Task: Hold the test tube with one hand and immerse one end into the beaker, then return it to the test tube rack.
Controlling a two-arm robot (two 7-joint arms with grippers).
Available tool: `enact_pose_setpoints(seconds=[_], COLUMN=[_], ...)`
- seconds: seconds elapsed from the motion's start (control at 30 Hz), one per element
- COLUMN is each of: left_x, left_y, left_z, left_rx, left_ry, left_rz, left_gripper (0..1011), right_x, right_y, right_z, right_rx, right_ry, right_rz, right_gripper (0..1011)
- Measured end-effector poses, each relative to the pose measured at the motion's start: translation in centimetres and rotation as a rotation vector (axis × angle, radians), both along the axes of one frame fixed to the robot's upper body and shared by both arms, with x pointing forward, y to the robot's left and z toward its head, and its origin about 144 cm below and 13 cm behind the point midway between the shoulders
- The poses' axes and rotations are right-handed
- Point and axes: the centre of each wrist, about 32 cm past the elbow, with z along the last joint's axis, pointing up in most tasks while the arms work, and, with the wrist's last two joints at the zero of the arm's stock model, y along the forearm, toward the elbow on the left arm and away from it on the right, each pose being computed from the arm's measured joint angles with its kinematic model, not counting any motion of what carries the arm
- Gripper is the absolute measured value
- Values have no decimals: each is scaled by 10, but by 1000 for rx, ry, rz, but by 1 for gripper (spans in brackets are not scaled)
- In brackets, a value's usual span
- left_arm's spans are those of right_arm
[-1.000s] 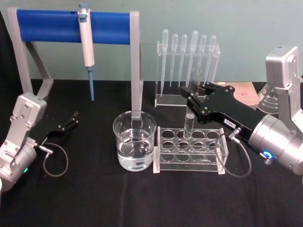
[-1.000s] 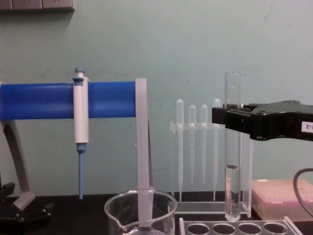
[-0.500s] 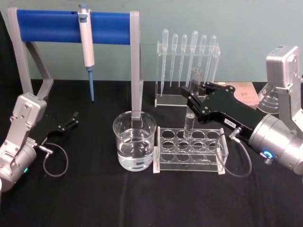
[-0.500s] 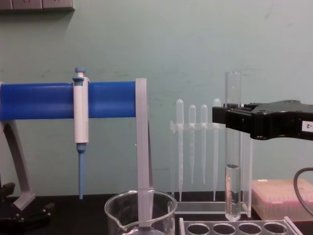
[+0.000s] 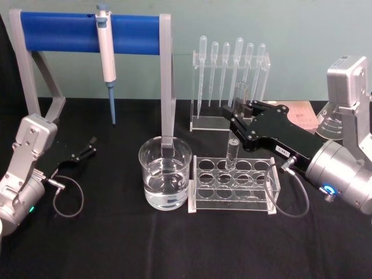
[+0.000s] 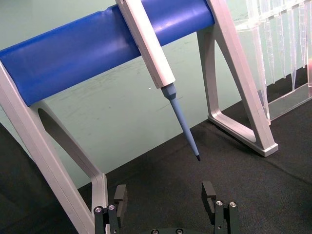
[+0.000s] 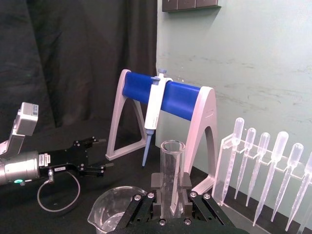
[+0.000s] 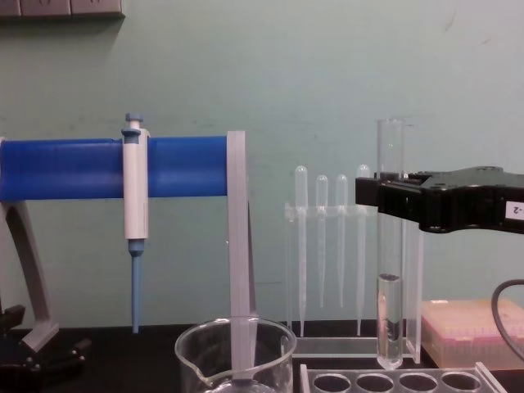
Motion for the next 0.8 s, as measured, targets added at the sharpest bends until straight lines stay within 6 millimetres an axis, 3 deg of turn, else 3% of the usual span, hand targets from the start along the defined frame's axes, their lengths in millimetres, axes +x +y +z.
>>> enact_pose_setpoints(seconds=[0.8], left_x=[0], left_y=[0], left_z=[0], left_rx=[0], left_ry=[0], left_rz=[0], left_gripper=[1000], right_x=[0], right_y=[0], right_z=[0], right_rx=[0], right_ry=[0], right_rz=[0], right_gripper=[225])
